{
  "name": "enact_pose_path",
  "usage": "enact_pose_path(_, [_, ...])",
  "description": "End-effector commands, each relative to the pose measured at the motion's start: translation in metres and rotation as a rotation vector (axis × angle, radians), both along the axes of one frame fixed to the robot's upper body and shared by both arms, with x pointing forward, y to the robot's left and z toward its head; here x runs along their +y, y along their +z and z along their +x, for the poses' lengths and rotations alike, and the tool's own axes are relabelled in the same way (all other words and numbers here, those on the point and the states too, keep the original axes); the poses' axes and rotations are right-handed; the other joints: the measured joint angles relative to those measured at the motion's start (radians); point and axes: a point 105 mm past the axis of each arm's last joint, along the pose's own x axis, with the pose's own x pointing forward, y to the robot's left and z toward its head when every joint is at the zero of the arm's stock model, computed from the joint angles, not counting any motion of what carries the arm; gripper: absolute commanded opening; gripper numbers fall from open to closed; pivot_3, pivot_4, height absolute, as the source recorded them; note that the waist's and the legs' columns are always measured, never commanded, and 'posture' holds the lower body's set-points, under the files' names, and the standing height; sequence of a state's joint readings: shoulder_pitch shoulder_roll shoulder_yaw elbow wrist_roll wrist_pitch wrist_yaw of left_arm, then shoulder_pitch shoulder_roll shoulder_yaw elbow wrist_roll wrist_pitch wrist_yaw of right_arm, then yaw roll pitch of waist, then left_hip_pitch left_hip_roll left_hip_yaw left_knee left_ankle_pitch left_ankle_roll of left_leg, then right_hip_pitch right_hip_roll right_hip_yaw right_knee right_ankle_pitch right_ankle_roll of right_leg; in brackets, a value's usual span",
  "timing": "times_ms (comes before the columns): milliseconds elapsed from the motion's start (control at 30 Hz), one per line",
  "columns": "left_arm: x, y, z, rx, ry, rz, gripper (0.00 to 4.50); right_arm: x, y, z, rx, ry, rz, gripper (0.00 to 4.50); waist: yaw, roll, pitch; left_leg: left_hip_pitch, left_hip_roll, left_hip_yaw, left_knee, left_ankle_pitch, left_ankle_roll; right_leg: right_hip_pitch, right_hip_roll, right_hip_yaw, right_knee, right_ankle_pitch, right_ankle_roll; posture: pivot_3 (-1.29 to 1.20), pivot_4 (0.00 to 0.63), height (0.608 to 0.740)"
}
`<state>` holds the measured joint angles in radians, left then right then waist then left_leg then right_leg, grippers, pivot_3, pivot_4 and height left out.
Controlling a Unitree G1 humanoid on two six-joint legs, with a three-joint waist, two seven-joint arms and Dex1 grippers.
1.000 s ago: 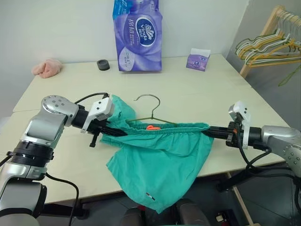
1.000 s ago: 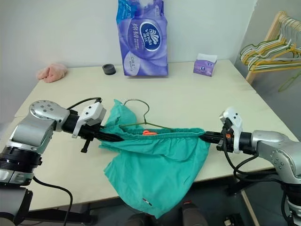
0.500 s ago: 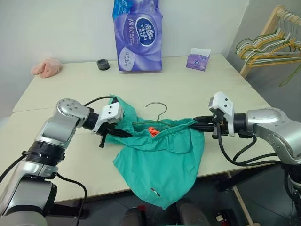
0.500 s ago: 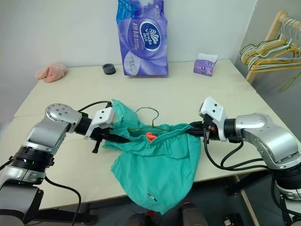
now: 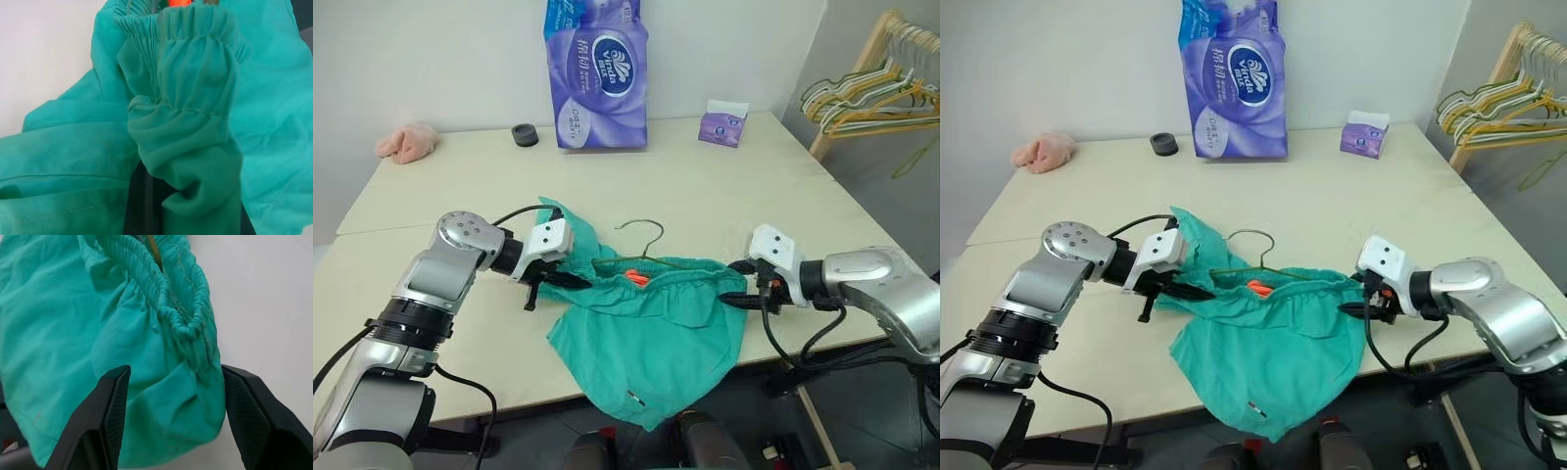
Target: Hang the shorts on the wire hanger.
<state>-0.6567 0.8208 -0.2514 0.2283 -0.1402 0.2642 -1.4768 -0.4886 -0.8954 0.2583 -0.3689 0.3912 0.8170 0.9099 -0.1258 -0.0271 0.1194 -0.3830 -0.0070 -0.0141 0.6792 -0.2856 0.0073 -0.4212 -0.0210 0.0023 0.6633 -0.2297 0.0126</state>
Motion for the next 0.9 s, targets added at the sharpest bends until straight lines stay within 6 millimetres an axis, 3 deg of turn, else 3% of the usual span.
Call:
enact_pose_path(33, [-0.006,0.008,0.001,-0.038,-0.033,0.002,0.00,0.008,0.008,0.008,-0.042,0.063,-0.025,2.97,-0.003,0.000,0.000,0.000,0.000,0.000,0.000,0.000,0.000,0.000,0.000,0.000,0.000,0.000,0.000,-0.23,0.083,0.740])
enact_pose_path(200, [-0.008,0.008,0.001,-0.036,-0.037,-0.006,0.00,0.017,-0.001,0.013,0.008,0.149,-0.066,2.97,-0.014,0.000,0.000,-0.001,0.000,-0.001,0.000,0.000,0.000,0.000,0.000,-0.001,0.000,0.000,0.000,-0.23,0.079,0.740])
enact_pose_path(233, [-0.008,0.008,0.000,-0.035,-0.038,-0.010,0.00,0.020,-0.004,0.015,0.011,0.166,-0.074,2.81,-0.014,0.000,0.000,0.000,0.000,-0.001,0.000,0.000,0.000,0.000,-0.001,-0.001,0.000,0.000,0.000,-0.22,0.080,0.740])
enact_pose_path(300, [-0.009,0.008,-0.001,-0.032,-0.039,-0.018,0.00,0.025,-0.007,0.018,0.014,0.193,-0.084,2.40,-0.016,0.000,0.000,0.000,0.000,-0.001,0.000,0.000,0.000,0.000,-0.001,-0.001,0.000,0.000,0.000,-0.22,0.082,0.740])
enact_pose_path(533, [-0.017,0.013,-0.003,-0.036,-0.041,-0.089,0.00,0.036,-0.007,0.016,0.024,0.247,-0.071,0.05,-0.014,0.000,0.000,-0.001,0.000,-0.002,0.000,0.000,0.000,0.000,-0.001,-0.001,0.000,0.000,0.000,-0.21,0.088,0.740])
enact_pose_path(733, [-0.024,0.024,0.004,-0.045,-0.007,-0.195,0.00,0.036,-0.001,0.013,0.030,0.264,-0.050,0.05,-0.014,0.000,0.000,-0.001,0.000,-0.002,0.000,0.000,0.000,0.000,-0.002,-0.001,0.000,0.000,0.000,-0.22,0.090,0.740])
enact_pose_path(900, [-0.008,0.032,0.017,-0.035,0.083,-0.241,1.40,0.032,0.005,0.011,0.022,0.260,-0.043,0.00,-0.015,0.000,0.000,-0.001,0.000,-0.002,0.000,0.000,0.000,0.000,-0.003,-0.002,0.000,0.000,0.000,-0.22,0.090,0.740])
